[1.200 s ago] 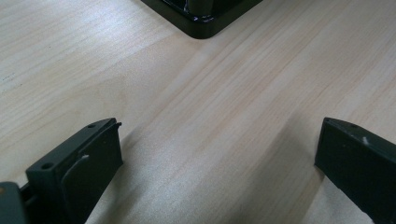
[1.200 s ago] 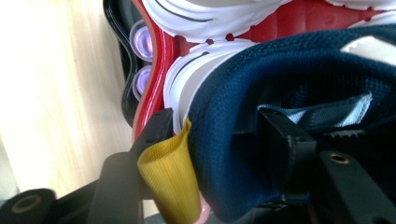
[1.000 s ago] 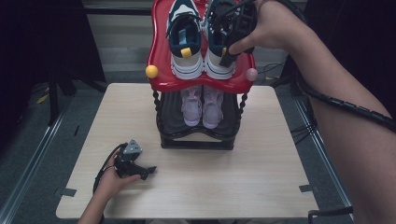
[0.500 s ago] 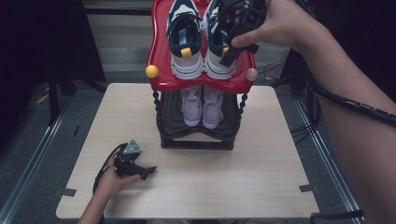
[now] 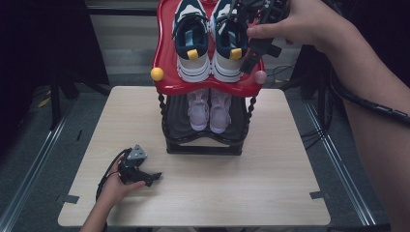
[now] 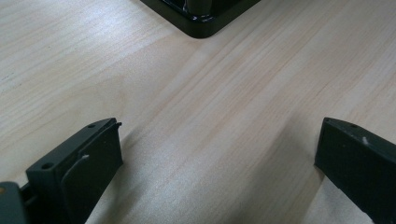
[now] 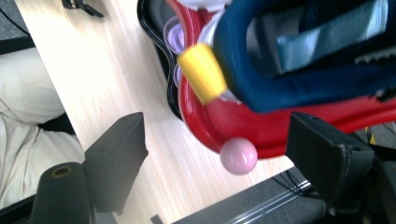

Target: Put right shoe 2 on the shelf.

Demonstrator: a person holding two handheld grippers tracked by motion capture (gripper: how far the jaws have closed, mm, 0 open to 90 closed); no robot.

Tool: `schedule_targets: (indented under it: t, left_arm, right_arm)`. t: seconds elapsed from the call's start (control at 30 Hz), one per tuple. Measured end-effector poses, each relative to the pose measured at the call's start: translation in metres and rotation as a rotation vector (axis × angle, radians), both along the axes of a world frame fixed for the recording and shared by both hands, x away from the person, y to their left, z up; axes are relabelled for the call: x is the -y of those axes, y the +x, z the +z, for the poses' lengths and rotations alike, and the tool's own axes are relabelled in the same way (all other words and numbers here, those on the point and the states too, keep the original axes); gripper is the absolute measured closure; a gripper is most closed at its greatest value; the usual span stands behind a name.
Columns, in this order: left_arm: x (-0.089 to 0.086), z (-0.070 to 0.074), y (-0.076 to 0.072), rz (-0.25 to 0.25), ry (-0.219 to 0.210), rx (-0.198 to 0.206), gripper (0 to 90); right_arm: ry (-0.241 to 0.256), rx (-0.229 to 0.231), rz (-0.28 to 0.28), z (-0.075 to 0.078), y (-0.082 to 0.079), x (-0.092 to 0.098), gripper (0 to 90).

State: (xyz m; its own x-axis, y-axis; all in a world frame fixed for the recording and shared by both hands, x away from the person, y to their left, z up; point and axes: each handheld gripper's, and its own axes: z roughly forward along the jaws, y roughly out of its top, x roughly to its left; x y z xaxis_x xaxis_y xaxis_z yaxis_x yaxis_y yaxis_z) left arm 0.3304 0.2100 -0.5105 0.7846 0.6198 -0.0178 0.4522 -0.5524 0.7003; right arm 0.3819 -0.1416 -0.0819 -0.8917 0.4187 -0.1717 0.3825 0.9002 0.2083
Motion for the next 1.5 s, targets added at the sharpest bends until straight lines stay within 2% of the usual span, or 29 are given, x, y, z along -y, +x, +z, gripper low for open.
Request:
schedule_targets:
  t: [0.17,0.37,1.03,1.5]
  left_arm:
    - [0.0,0.0,0.0,0.0,0.0,0.0,0.1]
    - [0.0,0.0,0.0,0.0,0.0,0.0,0.1]
    - [0.0,0.0,0.0,-0.002,0.002,0.0,0.1]
    - [0.0,0.0,0.0,-0.003,0.003,0.0,0.1]
  right_arm:
    - [-0.015,-0.022,-0.011,-0.001,-0.001,0.006,20.3]
    - [-0.031,-0.055,0.004,-0.006,-0.004,0.011,19.7]
    - [-0.018,-0.08,-0.022,-0.022,-0.022,0.044,20.4]
    - [-0.047,-0.147,-0.033,-0.033,-0.03,0.062,21.2]
